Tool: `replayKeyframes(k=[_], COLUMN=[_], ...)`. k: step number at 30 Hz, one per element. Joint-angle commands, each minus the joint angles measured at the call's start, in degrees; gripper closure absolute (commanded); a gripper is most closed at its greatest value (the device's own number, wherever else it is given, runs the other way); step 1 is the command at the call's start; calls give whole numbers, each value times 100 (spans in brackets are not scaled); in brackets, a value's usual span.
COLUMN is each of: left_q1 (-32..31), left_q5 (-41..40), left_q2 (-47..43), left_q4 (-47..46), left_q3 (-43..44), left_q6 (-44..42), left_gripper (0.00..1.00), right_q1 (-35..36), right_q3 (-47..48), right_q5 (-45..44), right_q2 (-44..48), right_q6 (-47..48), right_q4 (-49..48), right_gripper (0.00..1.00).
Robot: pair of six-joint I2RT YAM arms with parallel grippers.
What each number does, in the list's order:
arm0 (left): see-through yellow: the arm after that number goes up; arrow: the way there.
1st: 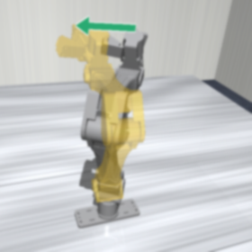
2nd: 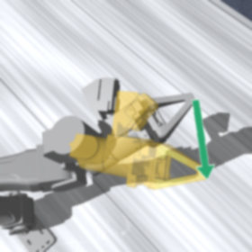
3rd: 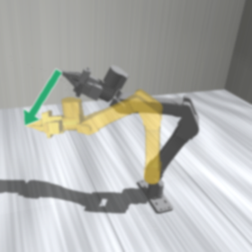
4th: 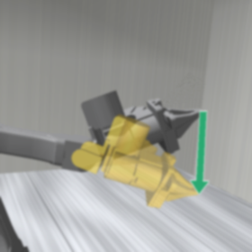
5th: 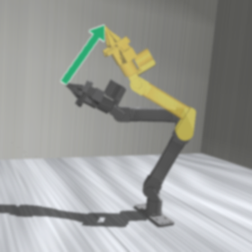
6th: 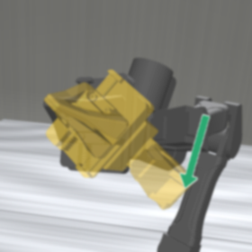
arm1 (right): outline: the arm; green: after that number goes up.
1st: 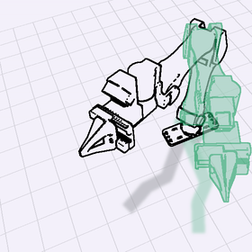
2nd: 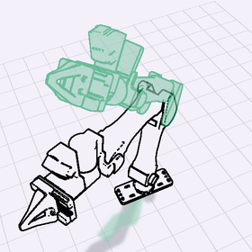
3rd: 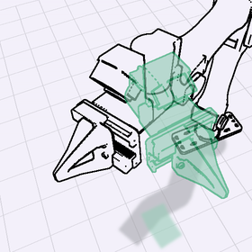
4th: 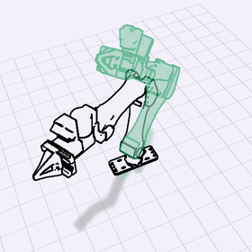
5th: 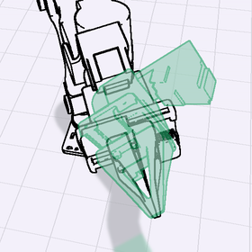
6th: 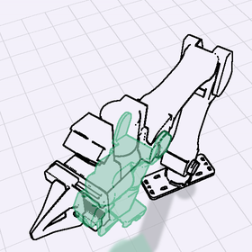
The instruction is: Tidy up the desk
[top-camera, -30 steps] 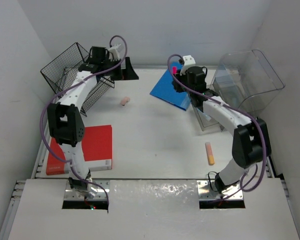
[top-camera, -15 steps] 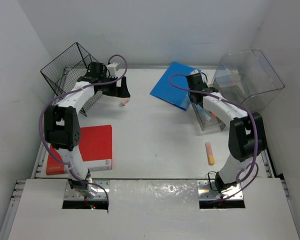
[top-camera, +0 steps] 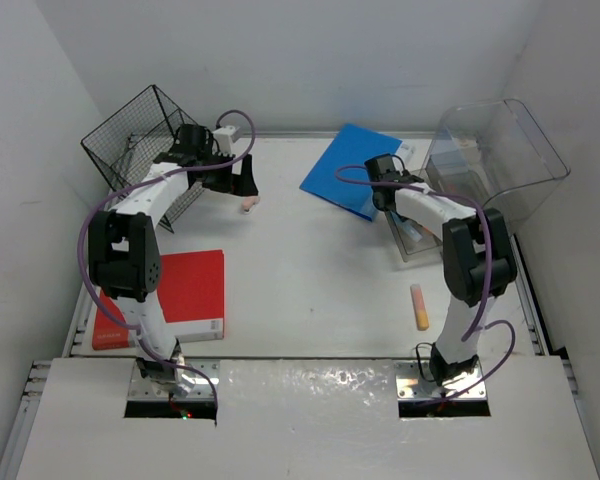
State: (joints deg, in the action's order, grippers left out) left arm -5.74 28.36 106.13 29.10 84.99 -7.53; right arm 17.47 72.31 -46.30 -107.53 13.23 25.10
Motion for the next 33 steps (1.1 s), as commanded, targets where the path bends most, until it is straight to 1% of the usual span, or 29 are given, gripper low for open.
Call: replayKeyframes(k=[1, 4, 5, 6, 8, 9, 11, 12, 13, 15, 19, 22, 25, 28, 31, 33], left_q1=[11, 11, 11, 11, 11, 11, 11, 11, 11, 11, 11, 11, 11, 11, 11, 11], left_q5=[-50, 3, 12, 29, 64, 82, 152, 178, 214, 249, 363, 320, 328, 433, 513, 565], left_q2=[-312, -329, -338, -338, -338, -338, -365, -373, -391, -391, -426, -487, -470, -558, -611, -646], left_q4=[-230, -203, -203, -212, -195, -186, -186, -203, -221, -238, -212, -273, -212, -221, -195, -177], left_q3=[158, 158, 158, 158, 176, 184, 167, 150, 115, 123, 132, 70, 158, 88, 97, 106], left_q6=[-73, -64, -64, -64, -47, -47, -64, -64, -64, -56, -82, -108, -135, -143, -161, -196], left_gripper=[0, 0, 0, 0, 0, 0, 0, 0, 0, 0, 0, 0, 0, 0, 0, 0], right_q1=[28, 72, 72, 72, 72, 72, 72, 63, 72, 63, 54, 54, 54, 46, 19, -33], right_q3=[310, 196, 126, 29, -348, -480, -928, -1078, -1357, -1570, -2254, -2694, -3107, -3504, -3838, -4022], right_q5=[-29, 498, 882, 1086, 1543, 2007, 2449, 2807, 2968, 3127, 3697, 4163, 4235, 4489, 4341, 4077], right_q2=[451, 1109, 1537, 1759, 2181, 2557, 2902, 3243, 3403, 3885, 4493, 4722, 4697, 4592, 4548, 4495], right_q6=[-259, -523, -724, -830, -1198, -1287, -1760, -1841, -1912, -2149, -2579, -2808, -3081, -3291, -3380, -3468], right_q4=[222, 276, 276, 267, 354, 442, 749, 829, 995, 1242, 1672, 1613, 1489, 1375, 1164, 884], right_gripper=[56, 45, 42, 33, 27, 23, 23, 22, 22, 22, 24, 24, 24, 26, 25, 25])
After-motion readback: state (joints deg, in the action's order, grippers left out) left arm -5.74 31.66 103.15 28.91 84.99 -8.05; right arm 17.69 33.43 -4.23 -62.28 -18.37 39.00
